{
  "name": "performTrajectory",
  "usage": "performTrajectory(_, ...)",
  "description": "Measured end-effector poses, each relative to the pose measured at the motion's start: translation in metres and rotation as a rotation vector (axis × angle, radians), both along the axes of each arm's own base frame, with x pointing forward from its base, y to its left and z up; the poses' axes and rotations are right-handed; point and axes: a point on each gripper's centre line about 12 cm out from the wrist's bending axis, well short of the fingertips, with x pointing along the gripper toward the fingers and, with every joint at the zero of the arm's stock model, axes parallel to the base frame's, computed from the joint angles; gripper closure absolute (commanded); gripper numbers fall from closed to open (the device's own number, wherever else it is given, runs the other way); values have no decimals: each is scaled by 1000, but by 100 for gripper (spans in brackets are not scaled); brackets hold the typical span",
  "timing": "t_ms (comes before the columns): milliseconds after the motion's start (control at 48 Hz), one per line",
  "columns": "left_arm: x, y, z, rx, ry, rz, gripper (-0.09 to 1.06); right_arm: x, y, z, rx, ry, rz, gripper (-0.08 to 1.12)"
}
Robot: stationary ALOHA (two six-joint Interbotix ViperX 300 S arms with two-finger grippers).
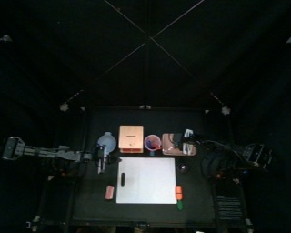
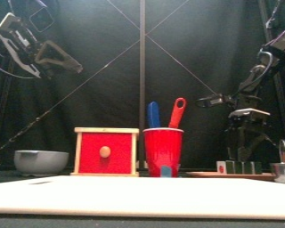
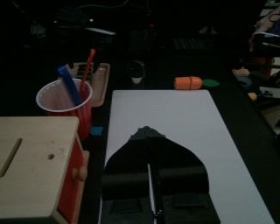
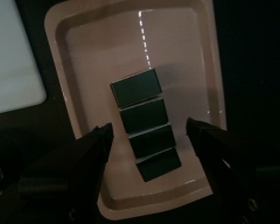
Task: Place sushi on board then cut the sushi with the knife then place the pieces on the plate
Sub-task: Place the sushi on the board
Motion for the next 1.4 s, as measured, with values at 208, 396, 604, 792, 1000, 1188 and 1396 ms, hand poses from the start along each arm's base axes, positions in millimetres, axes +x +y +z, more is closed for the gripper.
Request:
performTrajectory(208, 0, 0, 0, -1, 0, -1, 98, 5, -5, -18, 11, 9, -11, 9)
performTrajectory(396, 0, 0, 0, -1, 0, -1, 98, 8, -8, -22, 3, 0, -15, 24)
performTrajectory(604, 0, 0, 0, -3, 2, 1, 98, 6, -5, -23, 32, 3, -47, 42)
performTrajectory(792, 0, 0, 0, -3, -2, 0, 98, 7, 0, -3, 115, -70, -175, 41)
performTrajectory(1000, 0, 0, 0, -11, 2, 4, 98, 7, 9, 30, 177, -177, -348, 41)
performTrajectory(1188, 0, 1, 0, -17, 0, 10, 98, 14, 33, 49, 220, -258, -417, 41)
performTrajectory(1396, 0, 0, -1, -19, 2, 9, 98, 29, 74, 55, 341, -317, -511, 41)
